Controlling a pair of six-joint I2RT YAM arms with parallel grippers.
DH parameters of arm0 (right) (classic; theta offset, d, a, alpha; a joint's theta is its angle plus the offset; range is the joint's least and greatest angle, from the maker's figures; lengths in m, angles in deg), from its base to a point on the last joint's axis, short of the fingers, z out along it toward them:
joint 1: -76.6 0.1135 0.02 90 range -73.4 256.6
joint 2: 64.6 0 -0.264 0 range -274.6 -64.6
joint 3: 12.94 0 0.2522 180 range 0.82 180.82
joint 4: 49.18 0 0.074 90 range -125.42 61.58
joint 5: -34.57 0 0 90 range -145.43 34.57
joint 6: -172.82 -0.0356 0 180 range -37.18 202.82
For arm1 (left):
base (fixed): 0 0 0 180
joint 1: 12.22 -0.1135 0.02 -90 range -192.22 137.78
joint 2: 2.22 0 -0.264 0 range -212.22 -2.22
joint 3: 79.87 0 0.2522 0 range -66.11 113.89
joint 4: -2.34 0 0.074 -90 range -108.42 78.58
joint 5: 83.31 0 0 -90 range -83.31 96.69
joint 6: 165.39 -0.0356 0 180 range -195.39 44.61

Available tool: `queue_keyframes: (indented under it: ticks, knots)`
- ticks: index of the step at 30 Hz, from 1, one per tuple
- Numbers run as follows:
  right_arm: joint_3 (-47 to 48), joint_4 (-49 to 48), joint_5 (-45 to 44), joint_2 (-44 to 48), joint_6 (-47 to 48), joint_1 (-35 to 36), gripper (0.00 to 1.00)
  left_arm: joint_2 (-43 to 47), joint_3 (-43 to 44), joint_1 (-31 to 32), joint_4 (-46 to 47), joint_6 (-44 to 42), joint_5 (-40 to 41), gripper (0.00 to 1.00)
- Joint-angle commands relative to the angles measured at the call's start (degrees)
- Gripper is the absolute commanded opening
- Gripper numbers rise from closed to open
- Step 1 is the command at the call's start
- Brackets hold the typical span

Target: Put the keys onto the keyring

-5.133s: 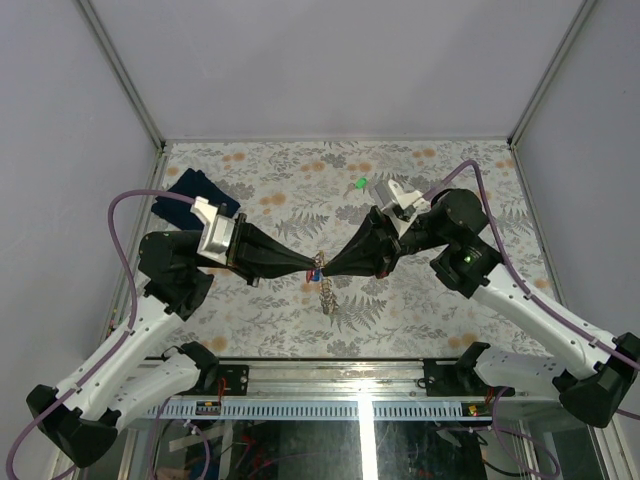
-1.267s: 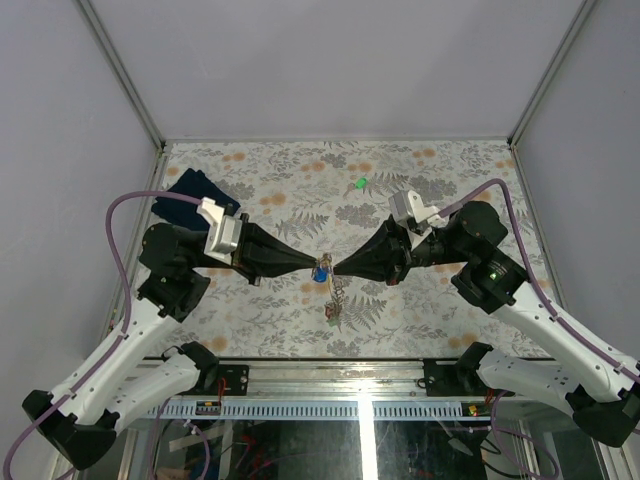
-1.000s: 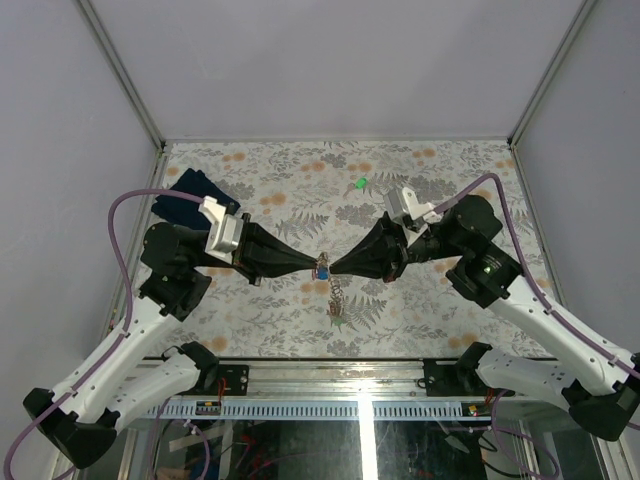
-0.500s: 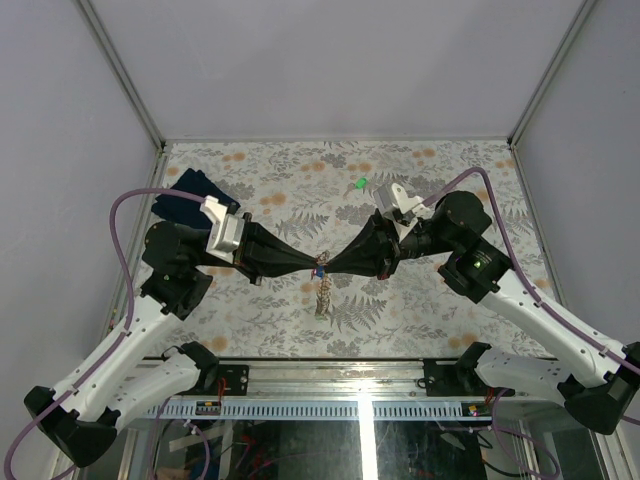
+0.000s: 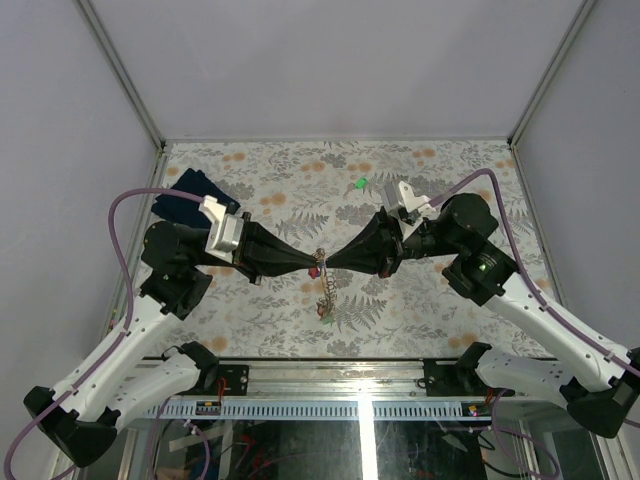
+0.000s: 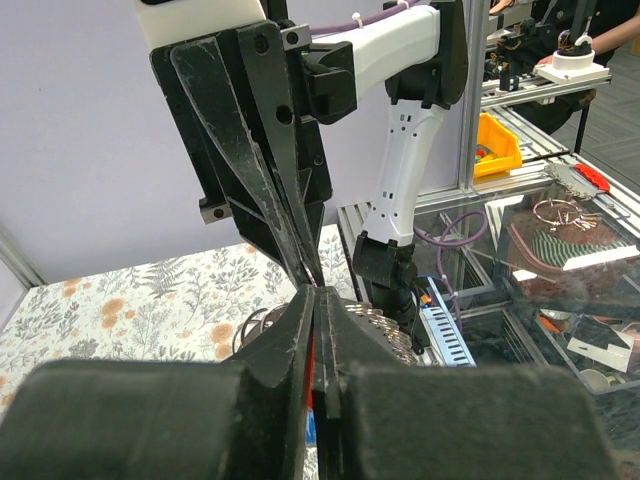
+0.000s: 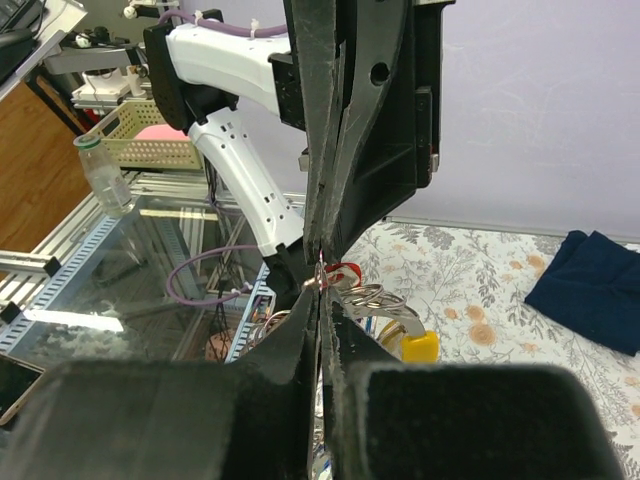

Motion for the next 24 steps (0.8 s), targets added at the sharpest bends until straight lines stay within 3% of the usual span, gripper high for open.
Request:
queue_keyframes:
  ticks: [1,24]
  knots:
    - [2.1,-3.4,-4.9,2.3,0.7,-0.2,0.00,0.1,1.9,0.8,0.7,-0.2,-2.1,0.00]
    - [0.4,-4.9,-7.3,5.3,1.2,-0.3,0.00,0.6,2.7,1.1,-4.1,-4.0,-0.4,0.00]
